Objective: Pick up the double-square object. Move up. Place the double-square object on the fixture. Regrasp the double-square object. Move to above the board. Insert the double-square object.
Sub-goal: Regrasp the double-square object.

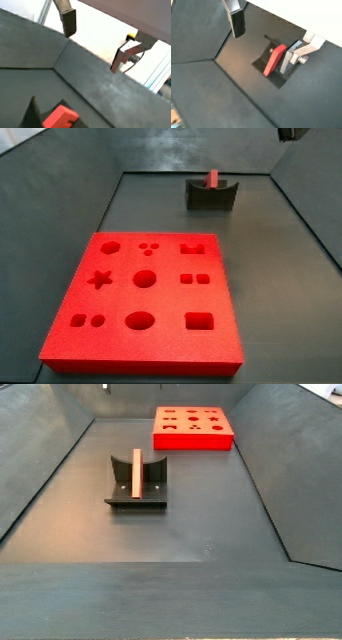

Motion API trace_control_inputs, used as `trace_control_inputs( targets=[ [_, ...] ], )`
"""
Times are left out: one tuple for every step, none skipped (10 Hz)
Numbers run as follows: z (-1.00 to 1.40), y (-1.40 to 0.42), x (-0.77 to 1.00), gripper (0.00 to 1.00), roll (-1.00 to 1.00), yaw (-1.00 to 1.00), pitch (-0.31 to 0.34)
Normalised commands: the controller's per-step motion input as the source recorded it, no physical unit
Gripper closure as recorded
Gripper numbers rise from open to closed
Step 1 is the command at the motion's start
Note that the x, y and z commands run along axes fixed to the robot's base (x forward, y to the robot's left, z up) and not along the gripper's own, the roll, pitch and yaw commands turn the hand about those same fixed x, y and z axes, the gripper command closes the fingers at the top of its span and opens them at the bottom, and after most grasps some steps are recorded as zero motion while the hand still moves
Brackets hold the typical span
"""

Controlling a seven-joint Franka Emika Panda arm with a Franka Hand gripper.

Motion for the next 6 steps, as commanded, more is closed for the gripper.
trace_control_inputs(
  targets=[
    [-0.02, -0.05, 0.11, 0.00, 0.46, 0.21, 0.157],
    [-0.01, -0.03, 0.10, 0.00, 0.27, 0.22, 0.116],
    [-0.01, -0.03, 0.09, 0.00, 0.20, 0.22, 0.078],
    [-0.01, -0.04, 0.09, 0.00, 0.18, 0.21, 0.044],
    [-1.00, 0.07, 0.04, 0.00, 0.19, 0.23, -0.140],
    [-1.00, 0.07, 0.04, 0.00, 0.18, 0.19, -0.164]
  ],
)
